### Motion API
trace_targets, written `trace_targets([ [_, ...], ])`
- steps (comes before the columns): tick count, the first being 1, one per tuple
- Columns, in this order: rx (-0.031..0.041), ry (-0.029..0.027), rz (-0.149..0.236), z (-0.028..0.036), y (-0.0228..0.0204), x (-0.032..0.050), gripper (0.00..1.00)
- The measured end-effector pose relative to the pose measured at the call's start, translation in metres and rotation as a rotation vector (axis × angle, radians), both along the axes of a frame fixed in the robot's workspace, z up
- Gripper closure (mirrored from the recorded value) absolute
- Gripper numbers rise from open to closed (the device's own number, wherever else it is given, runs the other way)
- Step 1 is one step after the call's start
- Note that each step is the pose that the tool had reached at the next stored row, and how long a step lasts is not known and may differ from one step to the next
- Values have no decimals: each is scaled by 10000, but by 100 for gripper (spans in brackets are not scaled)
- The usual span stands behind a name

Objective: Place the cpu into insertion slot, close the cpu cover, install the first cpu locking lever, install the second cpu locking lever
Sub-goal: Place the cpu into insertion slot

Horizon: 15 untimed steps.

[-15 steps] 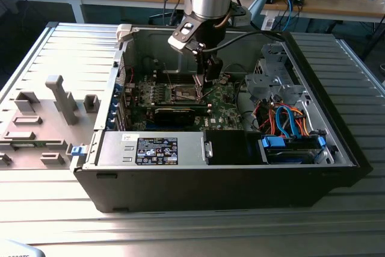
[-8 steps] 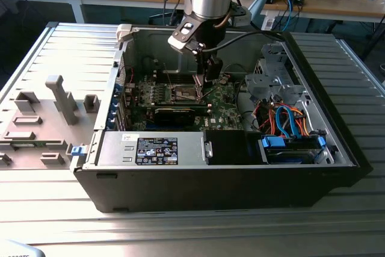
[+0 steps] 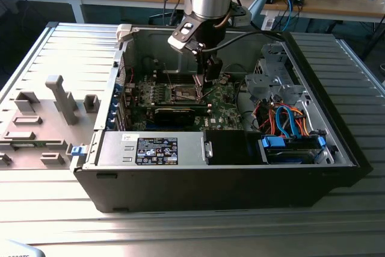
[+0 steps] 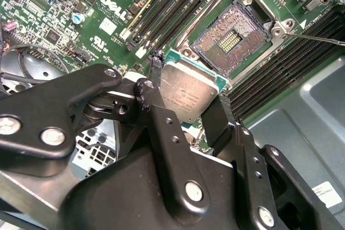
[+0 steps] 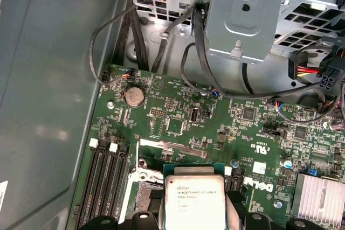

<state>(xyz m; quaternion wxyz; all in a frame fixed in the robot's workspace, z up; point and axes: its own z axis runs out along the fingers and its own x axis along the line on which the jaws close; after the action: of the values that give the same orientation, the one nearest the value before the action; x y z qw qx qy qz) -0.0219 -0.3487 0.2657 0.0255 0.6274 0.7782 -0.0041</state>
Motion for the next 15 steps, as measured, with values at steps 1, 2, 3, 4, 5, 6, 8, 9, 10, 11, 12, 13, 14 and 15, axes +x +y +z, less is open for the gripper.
trace_targets([
  [1,0,0,-4,0,0,0,46],
  [2,0,0,-14,0,0,0,46],
  [3,0,0,-30,0,0,0,46],
  [4,0,0,-33,0,0,0,46],
  [5,0,0,-37,0,0,0,46],
  [6,0,0,-43,0,0,0,46],
  [8,0,0,-87,0,0,0,46],
  [9,0,0,-127,0,0,0,46],
  [10,0,0,-129,0,0,0,46],
  [11,0,0,-131,0,0,0,46],
  [12,0,0,-145,0,0,0,46],
  [13,0,0,-150,0,0,0,46],
  [14,0,0,-206,0,0,0,46],
  [15,0,0,-241,0,0,0,46],
])
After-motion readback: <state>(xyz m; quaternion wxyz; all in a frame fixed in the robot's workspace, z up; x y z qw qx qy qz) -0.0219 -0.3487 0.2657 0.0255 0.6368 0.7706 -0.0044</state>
